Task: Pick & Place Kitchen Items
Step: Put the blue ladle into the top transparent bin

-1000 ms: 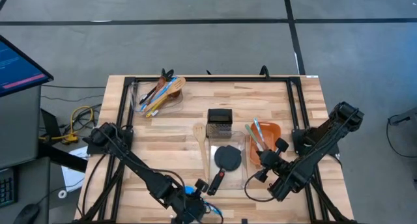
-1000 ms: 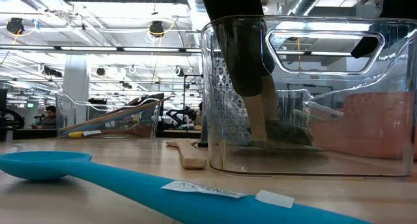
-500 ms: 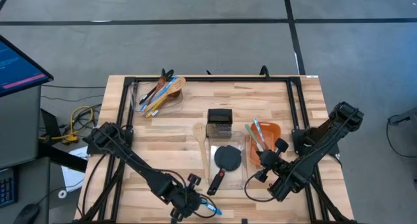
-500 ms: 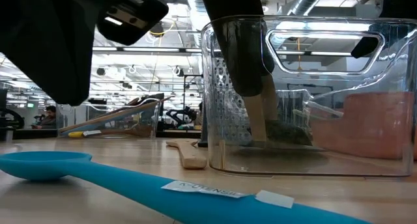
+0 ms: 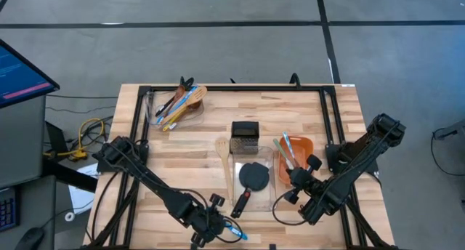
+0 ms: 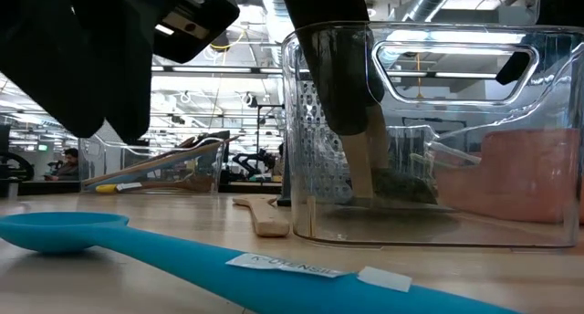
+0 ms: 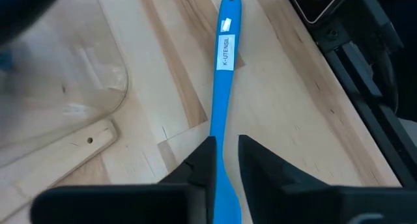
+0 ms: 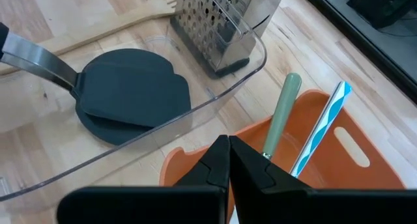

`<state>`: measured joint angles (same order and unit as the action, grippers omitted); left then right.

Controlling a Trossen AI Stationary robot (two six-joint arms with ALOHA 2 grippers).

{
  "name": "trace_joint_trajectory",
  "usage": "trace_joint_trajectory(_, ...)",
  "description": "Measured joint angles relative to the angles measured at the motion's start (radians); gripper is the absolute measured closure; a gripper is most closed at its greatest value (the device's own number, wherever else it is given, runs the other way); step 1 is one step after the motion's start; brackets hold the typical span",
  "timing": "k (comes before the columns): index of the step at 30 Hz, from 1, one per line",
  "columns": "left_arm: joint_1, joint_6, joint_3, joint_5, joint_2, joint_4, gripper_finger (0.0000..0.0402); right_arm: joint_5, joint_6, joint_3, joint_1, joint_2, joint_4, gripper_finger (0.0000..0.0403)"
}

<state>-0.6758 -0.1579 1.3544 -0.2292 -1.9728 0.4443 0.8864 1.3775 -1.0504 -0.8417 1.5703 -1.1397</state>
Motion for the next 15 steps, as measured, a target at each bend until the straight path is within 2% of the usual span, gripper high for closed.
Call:
trace_joint_trajectory(5,0.000,0.001,-0.001,0.000,0.000,-0.001,0.0317,0.000,0.000,0.000,0.000,0.000,0.000,0.0403)
trace_joint_trajectory(8,0.000,0.002,-0.033,-0.001,0.001,-0.056,0.0304,0.000,0.000,0.000,0.000,0.000,0.000,0.0403)
trace_joint_trajectory(12,0.000,0.000,-0.123,-0.001,0.001,-0.178,0.0300,0.000,0.000,0.000,0.000,0.000,0.000,0.0403)
trace_joint_trajectory(15,0.007,0.000,-0.166,-0.026,0.001,-0.201,0.0303,0.000,0.000,0.000,0.000,0.000,0.000,0.0403)
